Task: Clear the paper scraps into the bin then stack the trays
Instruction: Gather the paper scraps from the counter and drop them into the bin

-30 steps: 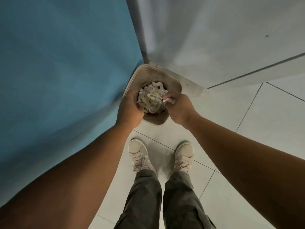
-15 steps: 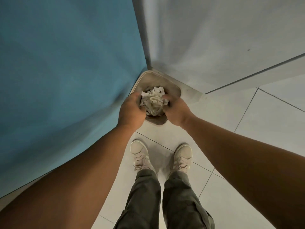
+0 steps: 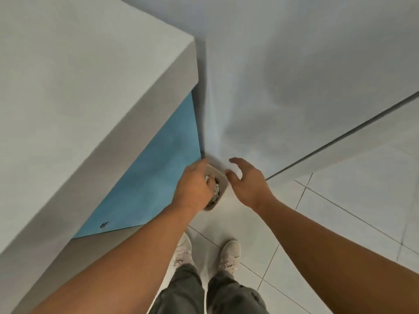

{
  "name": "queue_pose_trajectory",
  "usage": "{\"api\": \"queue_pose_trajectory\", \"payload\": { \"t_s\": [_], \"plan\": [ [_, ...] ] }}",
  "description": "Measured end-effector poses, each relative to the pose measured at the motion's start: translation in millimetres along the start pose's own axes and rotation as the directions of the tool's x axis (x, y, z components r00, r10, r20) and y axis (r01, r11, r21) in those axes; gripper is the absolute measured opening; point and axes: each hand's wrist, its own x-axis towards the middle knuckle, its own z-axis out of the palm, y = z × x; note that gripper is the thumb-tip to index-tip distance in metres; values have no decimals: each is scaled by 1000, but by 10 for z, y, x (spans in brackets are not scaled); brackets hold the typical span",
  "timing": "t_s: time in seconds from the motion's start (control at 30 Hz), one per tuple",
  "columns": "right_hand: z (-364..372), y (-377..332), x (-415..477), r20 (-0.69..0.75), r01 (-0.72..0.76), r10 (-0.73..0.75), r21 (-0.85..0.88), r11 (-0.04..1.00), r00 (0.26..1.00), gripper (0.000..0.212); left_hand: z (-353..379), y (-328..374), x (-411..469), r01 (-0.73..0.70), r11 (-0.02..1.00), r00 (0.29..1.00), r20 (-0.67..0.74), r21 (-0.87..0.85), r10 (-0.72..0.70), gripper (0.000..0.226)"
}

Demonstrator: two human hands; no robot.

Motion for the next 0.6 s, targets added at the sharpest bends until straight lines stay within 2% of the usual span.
{"api": "queue_pose_trajectory", "payload": {
  "t_s": [0.23,0.43,0.6],
  "plan": [
    [-815,-863,-442,-98,219,-221,-40,975,970,41,-1019,732,-373,-74,996,983,-172,-42,66,48],
    [-1191,-1588,-642,-119,430,-440,-99,897,890,43,-1800,1073,-671,-123,991,948,-301,-47,103,48],
    [-1214,-2143,-747,-73,573,-581,-106,813,811,43,-2413,1130,-956,-140,990,886,-444,13,131,46]
  ]
}}
